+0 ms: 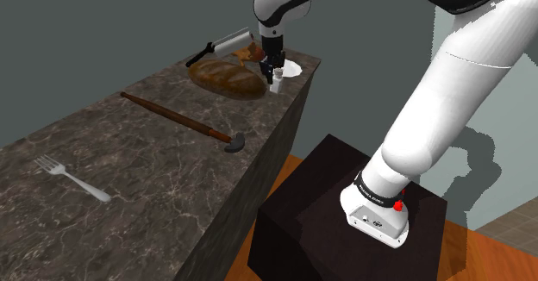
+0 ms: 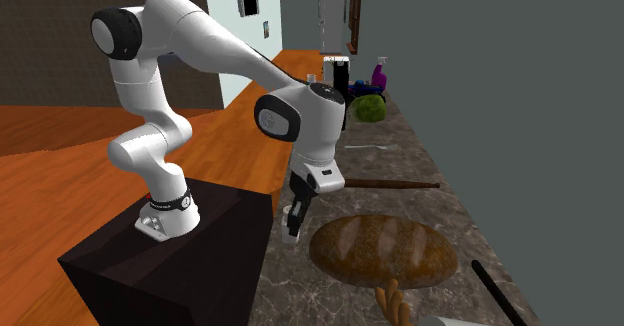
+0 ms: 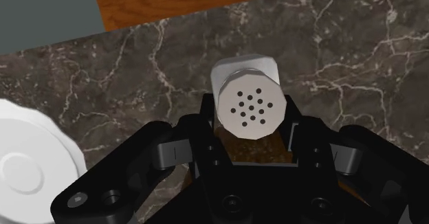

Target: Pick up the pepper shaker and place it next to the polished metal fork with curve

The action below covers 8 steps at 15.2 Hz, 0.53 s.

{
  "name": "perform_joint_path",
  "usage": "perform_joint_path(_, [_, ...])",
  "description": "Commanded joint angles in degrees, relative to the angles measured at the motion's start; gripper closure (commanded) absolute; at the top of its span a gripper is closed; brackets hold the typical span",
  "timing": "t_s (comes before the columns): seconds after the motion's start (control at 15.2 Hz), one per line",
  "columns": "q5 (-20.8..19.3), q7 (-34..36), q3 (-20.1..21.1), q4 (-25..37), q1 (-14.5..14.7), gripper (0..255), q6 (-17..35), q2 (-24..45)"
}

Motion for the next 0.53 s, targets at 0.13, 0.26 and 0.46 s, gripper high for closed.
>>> perform_joint_path(0.13, [0.0, -0.1, 0.0, 1.9, 0.0, 255, -3.0, -1.1])
perform_joint_path(0.26, [0.0, -0.2, 0.0, 2.8, 0.1, 255, -4.4, -1.6])
perform_joint_path(0.46, [0.1, -0.3, 0.1, 4.3, 0.1, 255, -6.6, -2.3])
